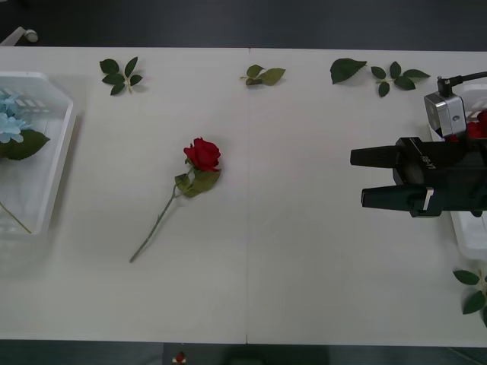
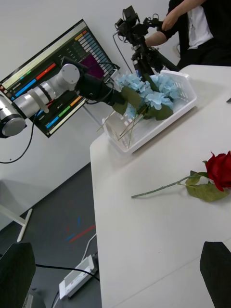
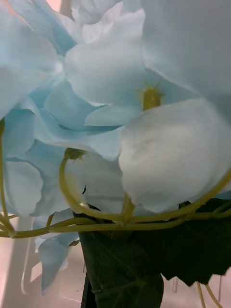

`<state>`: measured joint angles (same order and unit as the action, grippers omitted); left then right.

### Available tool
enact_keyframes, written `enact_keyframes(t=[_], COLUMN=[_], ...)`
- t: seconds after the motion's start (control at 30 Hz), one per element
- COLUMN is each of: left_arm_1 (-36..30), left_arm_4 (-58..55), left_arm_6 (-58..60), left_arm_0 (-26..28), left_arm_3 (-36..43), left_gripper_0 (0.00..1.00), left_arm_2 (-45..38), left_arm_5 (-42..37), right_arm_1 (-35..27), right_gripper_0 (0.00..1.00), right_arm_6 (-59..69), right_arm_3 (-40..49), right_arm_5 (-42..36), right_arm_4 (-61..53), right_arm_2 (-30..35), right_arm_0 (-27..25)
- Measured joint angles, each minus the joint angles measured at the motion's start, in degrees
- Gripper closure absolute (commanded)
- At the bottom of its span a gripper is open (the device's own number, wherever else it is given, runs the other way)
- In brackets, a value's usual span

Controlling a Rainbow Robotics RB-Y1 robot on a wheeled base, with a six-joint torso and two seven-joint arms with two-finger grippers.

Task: Put the red flowers into the right box and the blue flowers into the left box

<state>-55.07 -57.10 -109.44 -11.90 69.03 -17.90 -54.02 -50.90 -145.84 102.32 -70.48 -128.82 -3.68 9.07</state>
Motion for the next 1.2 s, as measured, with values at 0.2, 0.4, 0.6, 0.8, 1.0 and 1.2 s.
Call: enact_keyframes(t=[0.2,0.4,0.6,0.8,1.0,1.2], left_arm_1=[0.0,0.0,0.0,0.0,0.0,0.0], left_arm_4=[-1.5,-3.5,-7.2,-8.7,-8.7,-11.0], left_arm_6=[0.0,0.0,-1.2,-4.5,-4.5,-4.5], left_arm_0=[0.0,0.0,0.0,0.0,-0.1,-3.0], left_arm_3=[0.0,0.0,1.2,6.7,16.7,24.9], left_gripper_0=[0.49,0.0,0.0,0.0,0.0,0.0], left_arm_2=[-0.1,-1.2,-8.1,-15.5,-18.0,-16.8], left_arm_5=[-0.6,-2.3,-14.4,-26.2,-34.8,-39.4], right_arm_1=[0.0,0.0,0.0,0.0,0.0,0.0], right_gripper_0=[0.0,0.0,0.0,0.0,0.0,0.0], right_arm_6=[0.0,0.0,0.0,0.0,0.0,0.0], right_arm_3=[0.0,0.0,0.0,0.0,0.0,0.0], right_arm_5=[0.0,0.0,0.0,0.0,0.0,0.0], right_arm_4=[0.0,0.0,0.0,0.0,0.0,0.0], right_arm_2=[0.0,0.0,0.0,0.0,0.0,0.0], right_arm_0=[0.0,0.0,0.0,0.0,0.0,0.0])
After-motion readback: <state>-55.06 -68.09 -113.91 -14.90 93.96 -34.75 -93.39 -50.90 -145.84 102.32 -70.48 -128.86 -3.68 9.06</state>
